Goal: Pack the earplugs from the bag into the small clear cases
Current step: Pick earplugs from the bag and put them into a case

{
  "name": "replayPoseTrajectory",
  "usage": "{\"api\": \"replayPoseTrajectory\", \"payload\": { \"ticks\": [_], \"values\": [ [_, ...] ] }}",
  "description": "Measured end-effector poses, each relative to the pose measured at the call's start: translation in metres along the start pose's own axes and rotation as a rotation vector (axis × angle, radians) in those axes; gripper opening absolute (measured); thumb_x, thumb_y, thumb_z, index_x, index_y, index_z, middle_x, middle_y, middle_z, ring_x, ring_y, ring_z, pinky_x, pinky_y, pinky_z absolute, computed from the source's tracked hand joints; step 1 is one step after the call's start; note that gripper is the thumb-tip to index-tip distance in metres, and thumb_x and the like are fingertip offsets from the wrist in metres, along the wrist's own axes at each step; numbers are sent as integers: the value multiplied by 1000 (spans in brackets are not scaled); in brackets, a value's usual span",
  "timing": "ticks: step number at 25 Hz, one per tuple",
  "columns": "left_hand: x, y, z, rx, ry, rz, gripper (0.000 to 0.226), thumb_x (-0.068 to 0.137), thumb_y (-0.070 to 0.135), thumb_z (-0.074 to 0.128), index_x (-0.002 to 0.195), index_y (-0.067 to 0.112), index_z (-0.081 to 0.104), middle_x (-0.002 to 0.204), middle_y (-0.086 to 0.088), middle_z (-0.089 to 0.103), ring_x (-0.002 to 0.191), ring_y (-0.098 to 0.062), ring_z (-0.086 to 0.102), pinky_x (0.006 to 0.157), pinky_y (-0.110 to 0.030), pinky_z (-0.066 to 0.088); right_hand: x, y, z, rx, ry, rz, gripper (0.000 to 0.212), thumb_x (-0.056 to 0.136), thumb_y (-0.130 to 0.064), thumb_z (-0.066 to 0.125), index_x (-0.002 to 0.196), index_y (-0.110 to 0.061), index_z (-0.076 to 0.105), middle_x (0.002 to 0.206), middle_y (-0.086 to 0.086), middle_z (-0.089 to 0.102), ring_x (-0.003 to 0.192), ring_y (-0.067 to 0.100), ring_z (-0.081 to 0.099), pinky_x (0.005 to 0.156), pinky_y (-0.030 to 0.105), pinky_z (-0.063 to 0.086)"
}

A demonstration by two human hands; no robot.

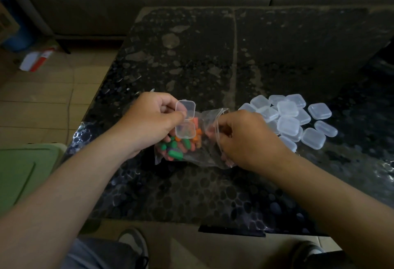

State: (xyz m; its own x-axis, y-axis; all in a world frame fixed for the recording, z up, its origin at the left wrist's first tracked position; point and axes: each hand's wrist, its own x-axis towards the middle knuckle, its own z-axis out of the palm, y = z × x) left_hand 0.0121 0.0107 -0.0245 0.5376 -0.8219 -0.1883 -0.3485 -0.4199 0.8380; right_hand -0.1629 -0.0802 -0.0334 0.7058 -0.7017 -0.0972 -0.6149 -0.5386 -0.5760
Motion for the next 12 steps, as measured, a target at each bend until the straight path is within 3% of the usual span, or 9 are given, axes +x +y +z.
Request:
{"api": "replayPoseTrajectory", "payload": {
  "ticks": [4,9,12],
  "values": [
    [-2,1,-1,10,26,-1,13,96,13,67,87,20,73,70,1,73,56,-8,64,49,-23,52,-1,0,-10,9,-7,6,16,98,-21,61,98,-25,76,89,-6,71,76,7,64,67,19,53],
    [-5,5,-1,-78,165,-7,14,95,11,67,84,19,72,77,-3,73,57,-9,69,50,-24,53,-2,2,-37,91,104,44,11,96,-20,65,90,-27,71,79,-9,69,67,7,69,65,30,62],
    [-10,11,1,-174,113,-34,11,96,10,68,88,16,73,80,-6,76,64,-16,74,54,-30,57,-1,3,-49,140,166,21,9,95,-23,65,88,-26,70,77,-8,69,66,9,70,61,34,63]
  ]
}}
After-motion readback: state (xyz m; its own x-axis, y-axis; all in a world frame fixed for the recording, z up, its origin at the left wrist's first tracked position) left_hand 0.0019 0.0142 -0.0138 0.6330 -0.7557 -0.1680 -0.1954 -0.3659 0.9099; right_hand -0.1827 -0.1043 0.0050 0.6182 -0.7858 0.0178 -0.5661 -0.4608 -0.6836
